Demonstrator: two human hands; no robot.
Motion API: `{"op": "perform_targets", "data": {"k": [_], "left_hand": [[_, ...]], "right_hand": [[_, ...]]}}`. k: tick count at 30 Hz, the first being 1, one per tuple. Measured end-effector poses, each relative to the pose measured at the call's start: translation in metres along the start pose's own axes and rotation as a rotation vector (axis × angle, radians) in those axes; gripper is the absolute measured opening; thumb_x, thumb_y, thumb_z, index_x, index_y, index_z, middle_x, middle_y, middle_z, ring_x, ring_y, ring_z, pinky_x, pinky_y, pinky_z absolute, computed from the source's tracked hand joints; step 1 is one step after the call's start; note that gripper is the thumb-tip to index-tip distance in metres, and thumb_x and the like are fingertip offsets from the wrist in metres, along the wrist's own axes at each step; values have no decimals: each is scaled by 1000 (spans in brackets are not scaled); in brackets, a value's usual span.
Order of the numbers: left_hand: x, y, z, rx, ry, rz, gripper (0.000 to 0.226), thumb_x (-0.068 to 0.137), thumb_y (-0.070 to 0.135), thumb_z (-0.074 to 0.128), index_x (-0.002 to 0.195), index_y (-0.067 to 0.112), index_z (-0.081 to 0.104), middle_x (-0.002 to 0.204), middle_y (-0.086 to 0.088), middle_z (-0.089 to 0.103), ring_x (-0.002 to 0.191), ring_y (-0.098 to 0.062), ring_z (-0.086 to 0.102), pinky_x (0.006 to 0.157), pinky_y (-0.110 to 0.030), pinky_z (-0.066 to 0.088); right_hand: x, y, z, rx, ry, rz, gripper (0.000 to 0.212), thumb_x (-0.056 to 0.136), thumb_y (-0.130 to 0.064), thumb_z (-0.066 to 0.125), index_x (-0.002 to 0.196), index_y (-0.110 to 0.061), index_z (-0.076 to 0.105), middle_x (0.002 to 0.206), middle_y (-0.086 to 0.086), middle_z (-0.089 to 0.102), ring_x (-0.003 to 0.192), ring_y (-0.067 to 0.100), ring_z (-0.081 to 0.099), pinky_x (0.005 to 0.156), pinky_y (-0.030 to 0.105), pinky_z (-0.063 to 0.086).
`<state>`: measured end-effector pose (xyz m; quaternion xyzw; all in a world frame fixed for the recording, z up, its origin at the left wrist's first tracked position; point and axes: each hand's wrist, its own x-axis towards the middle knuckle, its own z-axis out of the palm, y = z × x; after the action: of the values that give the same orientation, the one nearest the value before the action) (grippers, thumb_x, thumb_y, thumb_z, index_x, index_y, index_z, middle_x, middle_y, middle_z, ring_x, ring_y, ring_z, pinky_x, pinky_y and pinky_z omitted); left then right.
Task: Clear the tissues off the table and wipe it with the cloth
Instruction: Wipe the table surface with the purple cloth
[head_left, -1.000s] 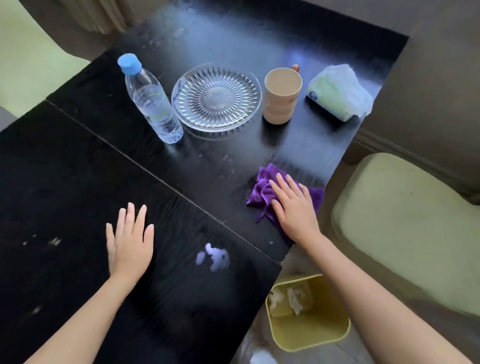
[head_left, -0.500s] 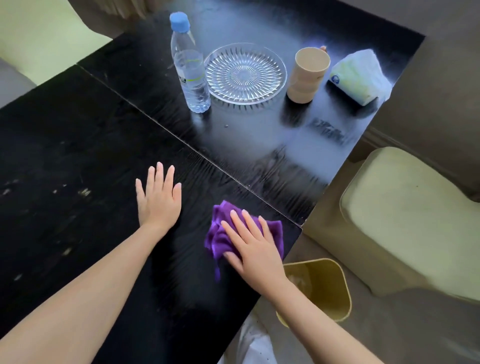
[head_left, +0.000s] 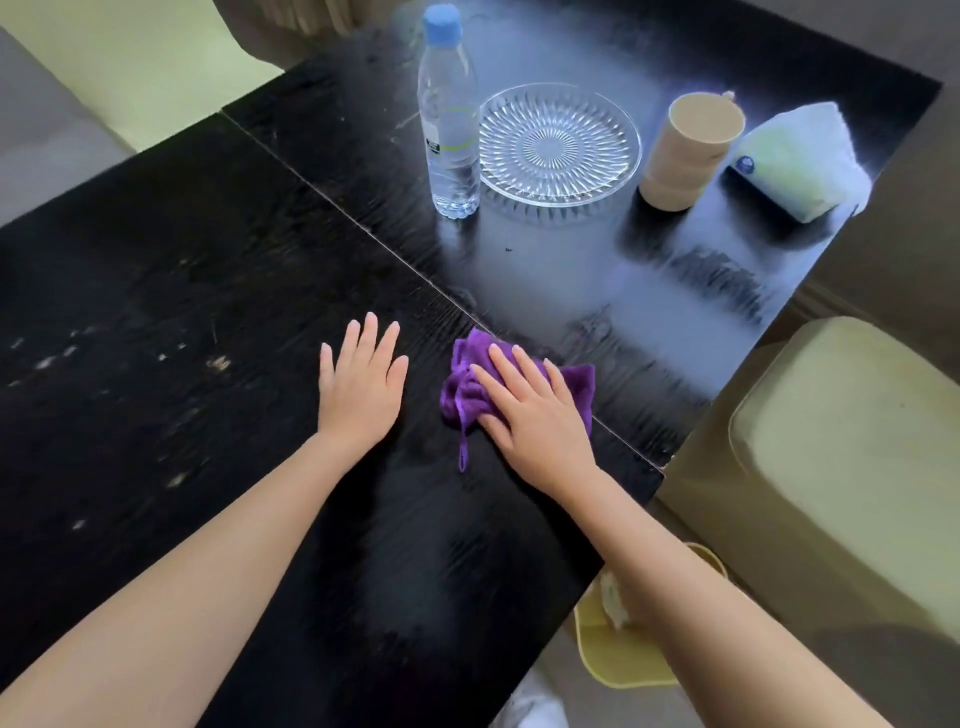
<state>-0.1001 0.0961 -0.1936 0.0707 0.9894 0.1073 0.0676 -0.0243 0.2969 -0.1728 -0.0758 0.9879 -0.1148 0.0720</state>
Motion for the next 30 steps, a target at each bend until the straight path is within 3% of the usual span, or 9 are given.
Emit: {"op": "perform_targets", "data": {"k": [6, 8, 12, 16, 25, 30], "left_hand": [[0, -33, -7, 85, 7, 36, 56, 97, 46, 26, 149, 25, 21, 160, -4, 14, 148, -23, 8, 119, -48, 3], [-1, -37, -5, 102, 5, 43, 58, 96, 48, 23, 149, 26, 18, 160, -2, 13, 148, -23, 8, 119, -48, 3], [-1, -38, -4, 93, 3, 48, 59, 95, 51, 19, 149, 27, 18, 160, -1, 13, 148, -22, 7, 119, -47, 3], [0, -40, -3, 92, 3, 45, 63, 92, 55, 14, 149, 28, 20, 160, 0, 15, 148, -21, 9, 119, -45, 3], [-2, -35, -9, 100, -15, 33, 64, 91, 55, 13, 148, 28, 21, 159, 1, 16, 148, -21, 9, 118, -44, 2], [2, -47, -18, -217, -55, 19, 50, 97, 43, 30, 146, 28, 30, 159, 3, 16, 148, -19, 5, 119, -41, -1]], "right_hand": [[-50, -1, 6, 17, 78, -13, 48, 90, -38, 51, 135, -25, 51, 147, -2, 46, 137, 25, 42, 112, 46, 35], [-25, 5, 3, 43, 106, 66, 49, 89, -31, 55, 137, -22, 50, 149, 2, 43, 138, 27, 40, 113, 44, 33], [53, 33, -9, 49, 122, 280, 51, 95, -31, 44, 145, -25, 35, 158, 1, 25, 146, 23, 23, 117, 39, 20], [122, 54, -20, 45, 164, 349, 50, 97, -34, 39, 147, -26, 32, 159, 1, 23, 146, 23, 22, 116, 40, 19], [175, 59, -28, 66, 89, 131, 47, 99, -34, 36, 145, -26, 35, 159, -1, 23, 147, 20, 18, 116, 39, 16], [157, 15, -16, 119, 39, -139, 42, 98, -30, 44, 139, -22, 46, 154, -2, 35, 144, 17, 29, 108, 33, 24]]}}
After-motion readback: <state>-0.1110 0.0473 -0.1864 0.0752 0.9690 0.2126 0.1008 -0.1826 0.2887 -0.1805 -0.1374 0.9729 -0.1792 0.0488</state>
